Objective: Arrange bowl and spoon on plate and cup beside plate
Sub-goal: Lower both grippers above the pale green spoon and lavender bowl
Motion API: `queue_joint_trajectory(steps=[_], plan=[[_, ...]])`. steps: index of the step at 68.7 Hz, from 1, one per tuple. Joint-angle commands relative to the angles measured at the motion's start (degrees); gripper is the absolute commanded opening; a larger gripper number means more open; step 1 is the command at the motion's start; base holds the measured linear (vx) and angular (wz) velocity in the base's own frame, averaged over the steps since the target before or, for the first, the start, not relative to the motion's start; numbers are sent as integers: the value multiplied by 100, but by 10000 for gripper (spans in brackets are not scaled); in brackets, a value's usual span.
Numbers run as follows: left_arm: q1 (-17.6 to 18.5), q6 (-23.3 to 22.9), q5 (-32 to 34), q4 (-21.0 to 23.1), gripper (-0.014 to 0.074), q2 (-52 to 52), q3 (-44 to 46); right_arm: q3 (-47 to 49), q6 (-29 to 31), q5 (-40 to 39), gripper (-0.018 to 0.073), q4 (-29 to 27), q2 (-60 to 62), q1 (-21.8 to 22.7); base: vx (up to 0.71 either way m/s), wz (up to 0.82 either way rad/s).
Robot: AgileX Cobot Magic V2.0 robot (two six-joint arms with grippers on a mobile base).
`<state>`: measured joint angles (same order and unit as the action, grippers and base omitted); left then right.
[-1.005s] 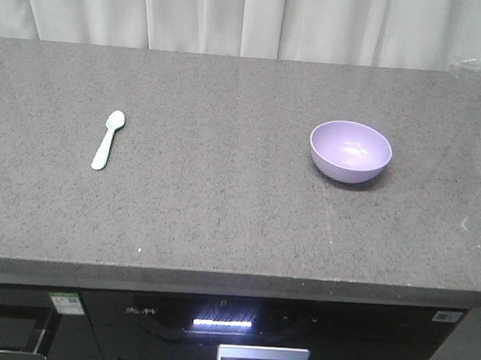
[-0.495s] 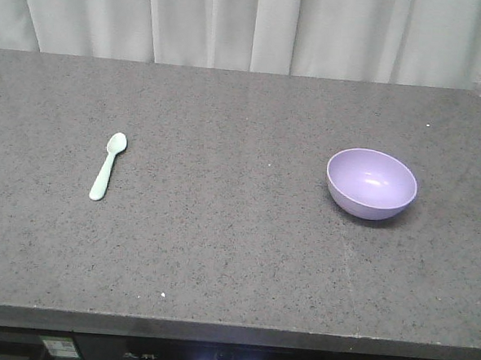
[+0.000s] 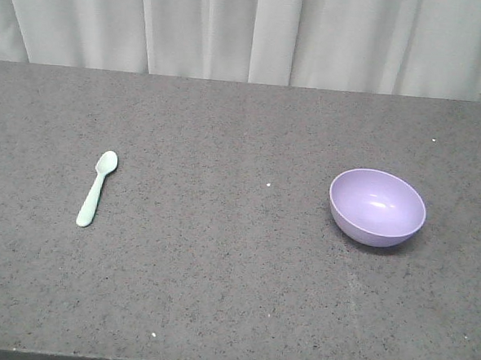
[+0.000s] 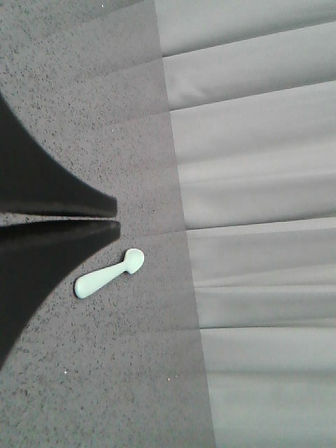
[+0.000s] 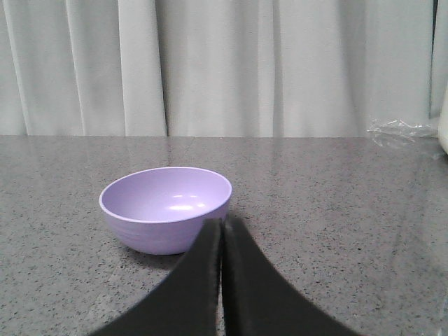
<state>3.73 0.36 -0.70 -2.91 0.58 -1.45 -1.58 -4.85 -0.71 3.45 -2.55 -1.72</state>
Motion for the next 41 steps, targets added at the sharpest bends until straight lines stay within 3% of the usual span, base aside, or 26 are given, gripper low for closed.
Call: queue_joint_trajectory(steps=[1,41], plan=[[-3,-36,438,65,-6,85,41,-26,14,-404,-6,20,-105,49,8,-5],[-3,-36,438,65,-6,85,41,-26,14,-404,-6,20,-105,49,4,-4]])
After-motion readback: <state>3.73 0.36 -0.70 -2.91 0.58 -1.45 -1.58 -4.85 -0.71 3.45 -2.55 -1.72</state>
